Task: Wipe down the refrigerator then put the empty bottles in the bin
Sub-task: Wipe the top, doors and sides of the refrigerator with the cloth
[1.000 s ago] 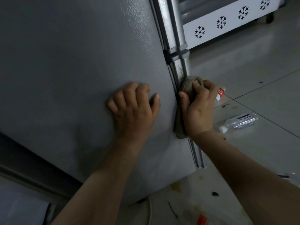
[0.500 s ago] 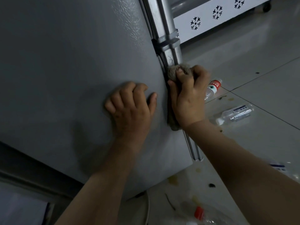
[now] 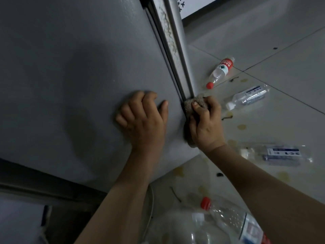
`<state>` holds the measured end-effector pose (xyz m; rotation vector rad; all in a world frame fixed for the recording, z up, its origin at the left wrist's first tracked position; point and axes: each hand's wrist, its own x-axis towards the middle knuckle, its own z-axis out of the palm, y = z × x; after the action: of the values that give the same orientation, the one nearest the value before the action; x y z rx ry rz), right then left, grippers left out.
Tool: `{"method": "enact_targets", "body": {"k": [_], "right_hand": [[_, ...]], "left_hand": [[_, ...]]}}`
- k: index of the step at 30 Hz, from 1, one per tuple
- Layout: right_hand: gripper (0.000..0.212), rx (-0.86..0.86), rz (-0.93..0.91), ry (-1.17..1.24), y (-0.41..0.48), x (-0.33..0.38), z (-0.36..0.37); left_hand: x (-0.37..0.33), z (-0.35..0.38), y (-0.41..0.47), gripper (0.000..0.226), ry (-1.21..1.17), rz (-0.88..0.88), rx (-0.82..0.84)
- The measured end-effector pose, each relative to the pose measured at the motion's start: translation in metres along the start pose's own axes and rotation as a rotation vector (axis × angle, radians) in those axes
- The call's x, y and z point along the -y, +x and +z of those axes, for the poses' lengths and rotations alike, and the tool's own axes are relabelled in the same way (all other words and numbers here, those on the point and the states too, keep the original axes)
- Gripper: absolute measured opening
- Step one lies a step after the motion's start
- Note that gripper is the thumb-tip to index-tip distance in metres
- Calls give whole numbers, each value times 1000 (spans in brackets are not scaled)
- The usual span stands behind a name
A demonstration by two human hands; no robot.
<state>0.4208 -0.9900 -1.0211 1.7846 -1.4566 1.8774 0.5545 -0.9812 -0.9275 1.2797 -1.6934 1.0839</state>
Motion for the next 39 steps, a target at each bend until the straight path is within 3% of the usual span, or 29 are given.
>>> {"method": "enact_targets", "body": {"k": [4, 7, 10, 14, 19, 30, 39], "right_hand": [[24, 111, 88, -30, -28, -13, -3], [23, 219, 256, 2, -38, -7, -12], [15, 291, 177, -175, -42, -8, -19], [46, 347, 268, -210, -56, -18, -17], [16, 451, 332, -239, -64, -21, -20], [39, 639, 384, -208, -38, 2, -47], [66, 410, 617, 64, 22, 56, -87]], "left_hand": [[-1, 5, -14, 26, 0, -5, 11], [-3, 7, -20, 26, 7, -18, 13], [-4, 8, -21, 26, 16, -26, 16], [-4, 8, -22, 26, 30, -8, 3], [-4, 8, -22, 26, 32, -1, 24], [-2, -2, -20, 32, -22, 27, 107], [18, -39, -7, 30, -425, -40, 241]]}}
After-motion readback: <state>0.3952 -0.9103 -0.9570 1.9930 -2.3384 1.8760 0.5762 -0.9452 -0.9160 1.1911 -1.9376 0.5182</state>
